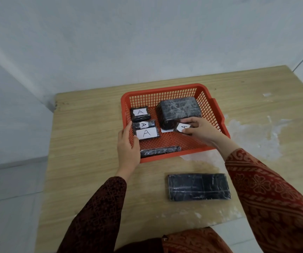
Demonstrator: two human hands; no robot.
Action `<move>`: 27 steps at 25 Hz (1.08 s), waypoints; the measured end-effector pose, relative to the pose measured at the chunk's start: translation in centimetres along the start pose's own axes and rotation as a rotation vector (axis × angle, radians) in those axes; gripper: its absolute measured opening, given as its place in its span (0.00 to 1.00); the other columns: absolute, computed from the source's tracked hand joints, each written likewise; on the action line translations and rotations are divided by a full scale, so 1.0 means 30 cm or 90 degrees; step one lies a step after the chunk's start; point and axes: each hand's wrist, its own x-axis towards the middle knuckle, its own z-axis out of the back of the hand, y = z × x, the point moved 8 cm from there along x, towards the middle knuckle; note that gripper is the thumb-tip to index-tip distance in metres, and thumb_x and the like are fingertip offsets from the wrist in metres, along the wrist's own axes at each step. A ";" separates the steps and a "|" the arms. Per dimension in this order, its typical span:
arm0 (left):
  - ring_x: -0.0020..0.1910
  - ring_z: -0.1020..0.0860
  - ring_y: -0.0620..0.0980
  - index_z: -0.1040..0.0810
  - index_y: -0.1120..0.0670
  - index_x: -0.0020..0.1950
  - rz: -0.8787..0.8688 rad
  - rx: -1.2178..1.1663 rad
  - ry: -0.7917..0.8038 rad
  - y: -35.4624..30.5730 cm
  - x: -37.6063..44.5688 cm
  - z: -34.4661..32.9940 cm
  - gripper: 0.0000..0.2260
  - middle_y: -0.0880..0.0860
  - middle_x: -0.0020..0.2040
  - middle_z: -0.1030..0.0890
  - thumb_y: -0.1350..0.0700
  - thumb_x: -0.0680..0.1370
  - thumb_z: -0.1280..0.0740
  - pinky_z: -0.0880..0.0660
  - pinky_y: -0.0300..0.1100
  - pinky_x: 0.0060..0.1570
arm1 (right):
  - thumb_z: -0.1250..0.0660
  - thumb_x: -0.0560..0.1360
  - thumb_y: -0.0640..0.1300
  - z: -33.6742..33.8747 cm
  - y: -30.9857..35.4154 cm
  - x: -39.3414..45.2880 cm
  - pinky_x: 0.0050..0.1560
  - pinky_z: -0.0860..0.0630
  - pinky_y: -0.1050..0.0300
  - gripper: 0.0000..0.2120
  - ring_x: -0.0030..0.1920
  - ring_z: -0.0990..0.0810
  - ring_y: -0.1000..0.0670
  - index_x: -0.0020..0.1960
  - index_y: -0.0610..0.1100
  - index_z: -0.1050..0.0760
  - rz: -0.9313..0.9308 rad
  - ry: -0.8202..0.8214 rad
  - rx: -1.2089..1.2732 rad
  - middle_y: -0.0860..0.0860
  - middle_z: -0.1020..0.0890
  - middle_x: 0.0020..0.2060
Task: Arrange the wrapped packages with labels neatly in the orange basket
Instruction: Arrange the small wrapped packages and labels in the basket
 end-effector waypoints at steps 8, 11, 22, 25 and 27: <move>0.62 0.28 0.50 0.33 0.52 0.73 0.001 0.003 0.000 0.009 0.006 0.003 0.21 0.54 0.64 0.28 0.61 0.80 0.40 0.31 0.47 0.66 | 0.32 0.73 0.34 -0.062 0.009 0.018 0.63 0.30 0.53 0.21 0.56 0.23 0.50 0.65 0.45 0.27 0.031 -0.021 -0.005 0.44 0.20 0.53; 0.61 0.27 0.52 0.33 0.52 0.73 0.004 -0.002 -0.001 0.010 0.007 0.004 0.21 0.55 0.62 0.27 0.61 0.80 0.40 0.30 0.49 0.64 | 0.32 0.74 0.34 -0.082 0.015 0.032 0.61 0.25 0.49 0.22 0.53 0.23 0.45 0.67 0.43 0.28 0.022 -0.014 -0.006 0.41 0.25 0.50; 0.61 0.30 0.42 0.33 0.52 0.73 -0.013 -0.011 -0.011 0.014 0.006 0.010 0.21 0.52 0.63 0.28 0.61 0.80 0.40 0.33 0.33 0.64 | 0.23 0.67 0.43 -0.275 -0.039 0.102 0.37 0.28 0.64 0.10 0.37 0.25 0.53 0.41 0.45 0.25 -0.010 0.010 -0.150 0.52 0.23 0.35; 0.60 0.31 0.38 0.33 0.53 0.73 -0.015 -0.008 -0.015 0.021 0.007 0.009 0.21 0.52 0.63 0.28 0.61 0.80 0.40 0.37 0.23 0.60 | 0.22 0.66 0.42 -0.308 -0.025 0.125 0.33 0.29 0.65 0.10 0.36 0.24 0.53 0.42 0.44 0.23 0.004 0.037 -0.239 0.53 0.22 0.33; 0.61 0.31 0.38 0.32 0.53 0.72 -0.015 -0.011 -0.018 0.026 0.010 0.009 0.20 0.51 0.63 0.28 0.61 0.80 0.41 0.36 0.26 0.62 | 0.22 0.65 0.42 -0.319 -0.009 0.135 0.33 0.27 0.63 0.12 0.37 0.22 0.51 0.41 0.44 0.24 0.008 0.037 -0.277 0.52 0.22 0.33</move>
